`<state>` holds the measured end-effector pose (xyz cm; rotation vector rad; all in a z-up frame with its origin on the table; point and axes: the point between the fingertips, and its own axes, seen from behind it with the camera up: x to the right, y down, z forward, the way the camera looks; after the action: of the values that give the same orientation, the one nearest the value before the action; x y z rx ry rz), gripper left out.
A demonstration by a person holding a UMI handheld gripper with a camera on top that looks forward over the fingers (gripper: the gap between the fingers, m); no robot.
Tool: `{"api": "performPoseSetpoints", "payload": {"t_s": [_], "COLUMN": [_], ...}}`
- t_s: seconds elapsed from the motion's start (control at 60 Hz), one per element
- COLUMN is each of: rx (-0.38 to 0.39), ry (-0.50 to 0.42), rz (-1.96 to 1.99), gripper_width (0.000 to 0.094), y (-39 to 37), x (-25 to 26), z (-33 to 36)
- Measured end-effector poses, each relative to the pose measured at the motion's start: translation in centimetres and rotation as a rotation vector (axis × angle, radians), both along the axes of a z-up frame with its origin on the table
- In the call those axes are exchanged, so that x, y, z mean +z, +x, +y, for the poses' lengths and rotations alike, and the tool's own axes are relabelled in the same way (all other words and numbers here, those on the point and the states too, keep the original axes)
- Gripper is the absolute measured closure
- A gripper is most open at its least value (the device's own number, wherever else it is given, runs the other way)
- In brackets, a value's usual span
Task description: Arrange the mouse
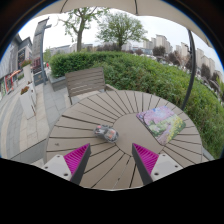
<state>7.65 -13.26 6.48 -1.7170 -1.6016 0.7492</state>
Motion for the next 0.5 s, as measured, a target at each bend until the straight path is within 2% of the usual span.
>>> {"api": "performPoseSetpoints", "payload": {"t_s": [0.317,0.5], "rx": [-0.020,-0.038], "ry": [0.007,0.009], "rz": [0.011,0.034], "gripper_width": [0.0083,0.0082], "y": [-7.3,-11.3], "x": [-7.2,-8.0], "z": [1.1,2.3]}}
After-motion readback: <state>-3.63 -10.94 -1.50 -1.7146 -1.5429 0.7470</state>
